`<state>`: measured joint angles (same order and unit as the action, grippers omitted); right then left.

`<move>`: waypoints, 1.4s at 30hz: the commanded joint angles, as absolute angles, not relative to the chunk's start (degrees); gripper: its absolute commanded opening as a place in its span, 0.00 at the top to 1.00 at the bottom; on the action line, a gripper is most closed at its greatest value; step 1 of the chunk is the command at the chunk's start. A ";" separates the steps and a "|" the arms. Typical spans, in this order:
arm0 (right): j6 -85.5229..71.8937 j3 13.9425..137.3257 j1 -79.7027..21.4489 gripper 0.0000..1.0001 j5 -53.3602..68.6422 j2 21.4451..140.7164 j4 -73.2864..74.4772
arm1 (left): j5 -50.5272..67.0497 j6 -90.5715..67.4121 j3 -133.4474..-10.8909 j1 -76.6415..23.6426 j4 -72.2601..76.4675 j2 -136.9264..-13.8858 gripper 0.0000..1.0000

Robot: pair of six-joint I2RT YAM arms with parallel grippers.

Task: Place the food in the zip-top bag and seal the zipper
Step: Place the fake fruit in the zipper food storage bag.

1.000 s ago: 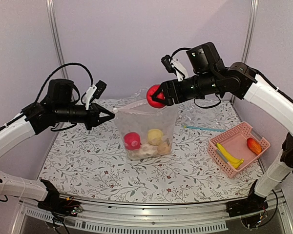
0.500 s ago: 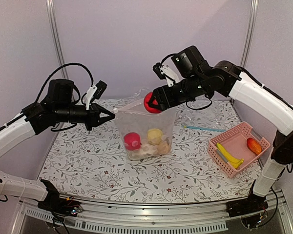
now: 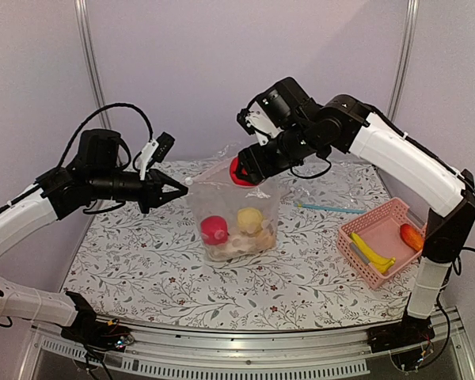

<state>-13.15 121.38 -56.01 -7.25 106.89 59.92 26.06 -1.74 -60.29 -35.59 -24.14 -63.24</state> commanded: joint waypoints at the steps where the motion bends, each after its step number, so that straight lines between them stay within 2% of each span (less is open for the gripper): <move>1: -12.73 125.81 -56.42 0.44 -9.62 110.36 62.26 | 27.81 -1.42 -59.59 -36.52 -22.42 -62.54 1.00; 9: -13.54 131.12 -56.42 0.44 -9.46 114.65 66.96 | 27.40 -0.97 -59.33 -36.83 -22.27 -62.01 1.00; 20: -14.61 129.21 -57.27 0.44 -13.61 114.70 78.85 | 20.27 -1.84 -58.28 -36.83 -20.98 -60.04 1.00; 26: -15.63 129.36 -57.54 0.41 -10.84 114.14 75.71 | 23.93 -1.89 -58.51 -36.83 -20.94 -61.07 1.00; 34: -15.48 131.23 -57.49 0.30 -8.33 115.90 69.32 | 26.69 -1.80 -58.45 -37.27 -20.61 -61.62 1.00; 38: -15.37 131.31 -57.49 0.20 -8.68 116.45 69.25 | 26.37 -1.76 -58.36 -37.27 -20.65 -61.52 1.00; 40: -15.61 131.31 -57.48 0.09 -9.81 116.46 69.38 | 26.28 -1.76 -58.43 -37.27 -20.64 -61.52 1.00; 42: -15.69 131.26 -57.52 0.07 -10.52 116.29 69.36 | 26.12 -1.76 -58.43 -37.27 -20.63 -61.52 1.00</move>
<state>-15.51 130.08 -57.65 -8.75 115.59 69.95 25.36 -1.74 -58.85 -36.60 -22.57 -61.52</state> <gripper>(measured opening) 0.910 0.006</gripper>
